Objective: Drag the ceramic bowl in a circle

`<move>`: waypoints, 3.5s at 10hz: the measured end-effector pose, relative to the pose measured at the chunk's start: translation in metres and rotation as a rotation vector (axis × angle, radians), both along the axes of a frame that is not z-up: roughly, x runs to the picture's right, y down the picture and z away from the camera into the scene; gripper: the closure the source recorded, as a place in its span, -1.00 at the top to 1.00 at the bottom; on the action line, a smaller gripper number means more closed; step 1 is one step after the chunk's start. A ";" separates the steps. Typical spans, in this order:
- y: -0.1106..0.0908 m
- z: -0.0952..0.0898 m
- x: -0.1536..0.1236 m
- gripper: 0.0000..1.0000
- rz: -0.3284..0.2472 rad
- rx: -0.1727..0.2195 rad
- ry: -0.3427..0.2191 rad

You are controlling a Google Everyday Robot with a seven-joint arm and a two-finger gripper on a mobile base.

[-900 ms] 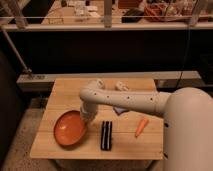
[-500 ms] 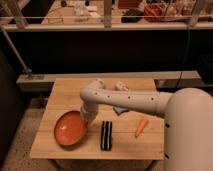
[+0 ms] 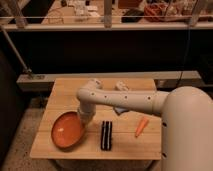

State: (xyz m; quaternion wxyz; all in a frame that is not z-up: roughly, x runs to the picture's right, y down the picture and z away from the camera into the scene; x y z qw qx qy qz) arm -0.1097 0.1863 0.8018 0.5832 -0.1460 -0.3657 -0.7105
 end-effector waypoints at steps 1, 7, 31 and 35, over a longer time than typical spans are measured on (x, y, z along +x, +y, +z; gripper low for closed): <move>0.001 0.002 -0.001 -1.00 -0.010 -0.002 -0.006; -0.018 0.016 -0.033 -1.00 -0.062 0.009 -0.065; 0.046 -0.008 -0.009 -1.00 0.021 -0.032 -0.023; 0.021 0.007 -0.046 -1.00 -0.046 0.005 -0.113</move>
